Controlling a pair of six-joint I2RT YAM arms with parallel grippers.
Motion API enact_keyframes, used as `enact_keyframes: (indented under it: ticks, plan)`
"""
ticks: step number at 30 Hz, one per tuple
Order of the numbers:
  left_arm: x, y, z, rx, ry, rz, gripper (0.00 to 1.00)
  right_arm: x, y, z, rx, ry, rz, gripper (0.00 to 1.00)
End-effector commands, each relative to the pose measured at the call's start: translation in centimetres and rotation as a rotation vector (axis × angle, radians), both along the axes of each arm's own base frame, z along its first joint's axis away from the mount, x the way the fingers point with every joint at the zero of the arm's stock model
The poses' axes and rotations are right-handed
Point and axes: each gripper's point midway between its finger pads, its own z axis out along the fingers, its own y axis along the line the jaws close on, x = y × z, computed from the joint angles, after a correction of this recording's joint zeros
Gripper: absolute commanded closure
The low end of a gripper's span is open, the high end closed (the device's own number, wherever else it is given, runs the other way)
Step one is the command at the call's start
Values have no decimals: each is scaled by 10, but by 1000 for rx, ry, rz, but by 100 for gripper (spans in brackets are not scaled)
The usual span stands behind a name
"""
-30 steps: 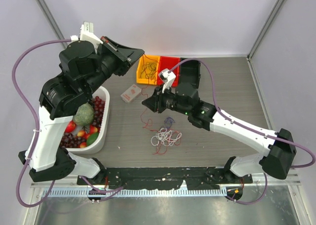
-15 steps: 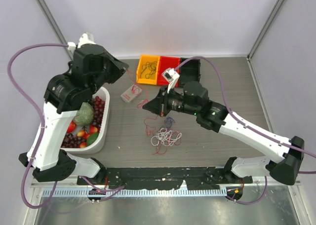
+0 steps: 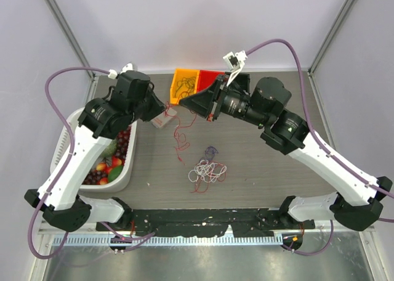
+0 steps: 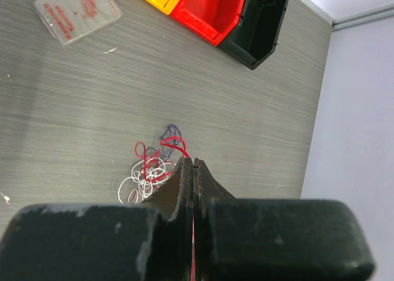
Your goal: Untangle the cables
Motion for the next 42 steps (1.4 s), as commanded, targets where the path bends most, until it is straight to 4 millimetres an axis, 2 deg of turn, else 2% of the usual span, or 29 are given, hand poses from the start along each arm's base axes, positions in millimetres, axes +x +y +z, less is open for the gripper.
enact_keyframes:
  ticks: [1, 4, 6, 7, 11, 12, 14, 17, 21, 28, 31, 35, 37, 38, 42]
  plan:
    - [-5, -7, 4, -63, -19, -64, 100, 10, -5, 40, 75, -35, -47, 99]
    - [-9, -26, 9, -146, -39, -151, 100, 32, -11, 43, 84, -30, -126, 99]
    - [-11, -28, 13, -166, -54, -175, 100, 41, -13, 48, 93, -35, -144, 99]
    - [-12, -26, 14, -163, -58, -181, 97, 45, -12, 51, 96, -36, -152, 99]
    - [-18, 1, 17, -116, -78, -119, 53, 67, -21, 54, 95, -20, -218, 99]
    - [-20, 9, 14, -100, -77, -98, 45, 77, -28, 54, 98, -13, -246, 99]
    - [-26, 24, 13, -72, -86, -62, 33, 90, -37, 55, 109, 0, -284, 99]
    - [-36, 46, 8, -8, -102, -28, 24, 109, -47, 55, 113, 12, -331, 99]
    - [-49, 62, 8, 55, -127, -40, 19, 138, -53, 53, 110, 20, -409, 99]
    - [-72, 40, 28, 0, -232, -255, 15, 202, -62, 40, 71, -4, -578, 99]
    - [-80, 40, 38, 1, -249, -292, 15, 229, -68, 34, 55, -14, -673, 99]
    - [-91, 43, 45, 17, -250, -324, 14, 262, -74, 18, 18, -24, -757, 99]
    - [-94, 46, 46, 33, -253, -331, 14, 283, -73, 0, -16, -14, -784, 99]
    - [-95, 48, 47, 43, -257, -336, 14, 289, -76, 0, -19, -19, -796, 99]
    - [-101, 52, 49, 93, -254, -367, 14, 316, -74, -24, -53, -3, -827, 99]
